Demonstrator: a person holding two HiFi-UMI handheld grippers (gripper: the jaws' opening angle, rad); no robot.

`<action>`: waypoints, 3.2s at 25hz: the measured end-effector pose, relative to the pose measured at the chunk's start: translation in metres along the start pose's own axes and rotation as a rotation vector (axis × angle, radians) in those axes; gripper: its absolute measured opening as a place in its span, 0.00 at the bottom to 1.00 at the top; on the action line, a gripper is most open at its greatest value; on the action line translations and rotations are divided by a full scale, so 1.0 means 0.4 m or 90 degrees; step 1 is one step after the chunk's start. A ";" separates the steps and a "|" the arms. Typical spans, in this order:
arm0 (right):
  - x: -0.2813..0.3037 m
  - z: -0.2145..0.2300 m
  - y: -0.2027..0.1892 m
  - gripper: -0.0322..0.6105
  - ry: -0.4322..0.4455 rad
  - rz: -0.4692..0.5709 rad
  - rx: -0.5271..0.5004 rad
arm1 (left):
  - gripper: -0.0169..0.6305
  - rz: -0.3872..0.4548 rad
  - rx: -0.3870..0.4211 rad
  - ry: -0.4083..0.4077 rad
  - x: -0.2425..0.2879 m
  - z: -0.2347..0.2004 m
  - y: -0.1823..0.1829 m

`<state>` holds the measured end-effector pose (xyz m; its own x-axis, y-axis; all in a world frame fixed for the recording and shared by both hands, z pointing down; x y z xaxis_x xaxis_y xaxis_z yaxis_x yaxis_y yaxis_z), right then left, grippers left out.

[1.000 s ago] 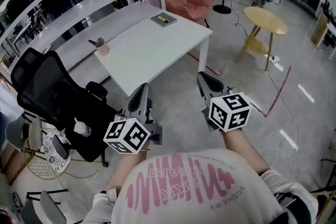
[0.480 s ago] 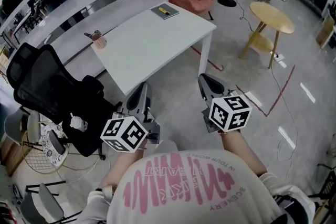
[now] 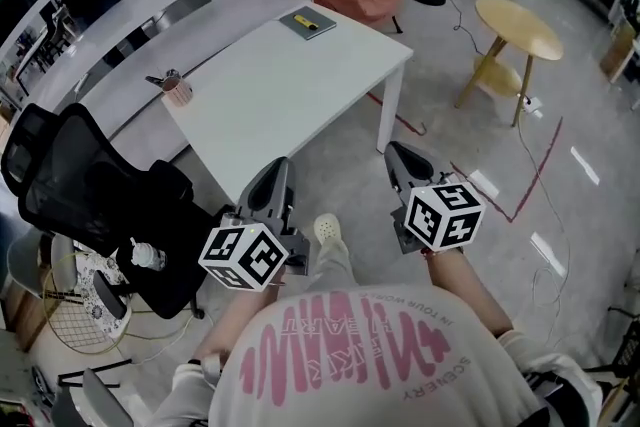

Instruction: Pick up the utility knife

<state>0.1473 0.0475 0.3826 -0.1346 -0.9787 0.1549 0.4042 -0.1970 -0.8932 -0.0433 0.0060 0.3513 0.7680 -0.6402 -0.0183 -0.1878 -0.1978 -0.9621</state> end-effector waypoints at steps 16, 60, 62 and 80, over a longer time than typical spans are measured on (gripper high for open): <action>0.638 0.211 0.193 0.08 -0.023 -0.036 -0.003 | 0.06 -0.011 -0.028 -0.018 0.609 -0.396 0.101; 1.528 0.426 0.320 0.08 0.141 -0.198 -0.006 | 0.06 0.007 -0.139 0.320 0.893 -0.888 0.055; 1.583 0.446 0.317 0.08 0.146 -0.216 -0.025 | 0.06 0.010 -0.145 0.346 0.890 -0.901 0.045; 2.060 0.615 0.243 0.08 0.156 -0.396 -0.158 | 0.06 -0.011 -0.182 0.528 0.851 -0.988 0.001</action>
<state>0.2983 -0.7924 0.5272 -0.4844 -0.6423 0.5940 -0.0278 -0.6674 -0.7442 -0.0239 -0.5053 0.4521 0.1002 -0.9468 0.3059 -0.4123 -0.3193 -0.8532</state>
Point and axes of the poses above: the fingertips, and each gripper's own axes: x forward along the fingers, z to its right, y out of its top, the point moved 2 cm from there along -x, backward along the fingers, and after that the axes turned 9 degrees about x, right-handed, at the moved point
